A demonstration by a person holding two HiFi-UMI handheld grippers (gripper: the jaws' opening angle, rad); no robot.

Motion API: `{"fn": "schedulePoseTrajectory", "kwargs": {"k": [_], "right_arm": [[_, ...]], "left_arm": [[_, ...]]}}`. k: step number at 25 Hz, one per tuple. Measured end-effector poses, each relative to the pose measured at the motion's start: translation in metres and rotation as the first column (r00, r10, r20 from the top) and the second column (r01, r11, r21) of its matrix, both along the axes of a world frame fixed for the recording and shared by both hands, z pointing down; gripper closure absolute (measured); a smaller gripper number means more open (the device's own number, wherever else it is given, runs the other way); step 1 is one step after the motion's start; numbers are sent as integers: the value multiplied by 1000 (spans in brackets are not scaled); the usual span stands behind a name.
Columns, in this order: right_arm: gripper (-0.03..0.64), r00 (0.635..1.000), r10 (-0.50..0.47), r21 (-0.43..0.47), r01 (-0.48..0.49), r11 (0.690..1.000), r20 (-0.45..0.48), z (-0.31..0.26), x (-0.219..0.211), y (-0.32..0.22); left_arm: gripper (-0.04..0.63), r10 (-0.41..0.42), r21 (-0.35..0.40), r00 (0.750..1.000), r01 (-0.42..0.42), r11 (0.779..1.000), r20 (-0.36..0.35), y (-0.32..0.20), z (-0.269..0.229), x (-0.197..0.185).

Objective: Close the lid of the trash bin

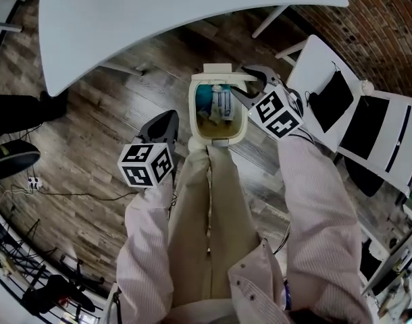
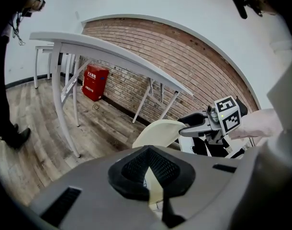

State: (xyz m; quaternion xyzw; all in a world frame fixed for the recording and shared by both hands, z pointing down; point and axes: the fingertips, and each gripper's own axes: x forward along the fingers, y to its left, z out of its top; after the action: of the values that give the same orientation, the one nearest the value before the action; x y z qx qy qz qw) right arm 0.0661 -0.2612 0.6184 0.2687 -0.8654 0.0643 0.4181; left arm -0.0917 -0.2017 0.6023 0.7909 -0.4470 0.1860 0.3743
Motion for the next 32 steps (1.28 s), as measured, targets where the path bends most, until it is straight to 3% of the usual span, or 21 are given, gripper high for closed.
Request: {"fn": "schedulePoseTrajectory", "kwargs": {"k": [14,21,32], "right_arm": [[391,999,43,6,-43,999,-18,6,4,49],[391,998,50,23,-51,998,23,10,1,62],[391,997,-4,-20,5,1000,83,27,-7,98]], "left_arm": [[601,49,-1,999,-49,999,-4,29,4,10],[601,-6,-14,1000,6,1000,-1,44,12,9],[601,-100,-29,995,99,995,-7,81,23,14]]}}
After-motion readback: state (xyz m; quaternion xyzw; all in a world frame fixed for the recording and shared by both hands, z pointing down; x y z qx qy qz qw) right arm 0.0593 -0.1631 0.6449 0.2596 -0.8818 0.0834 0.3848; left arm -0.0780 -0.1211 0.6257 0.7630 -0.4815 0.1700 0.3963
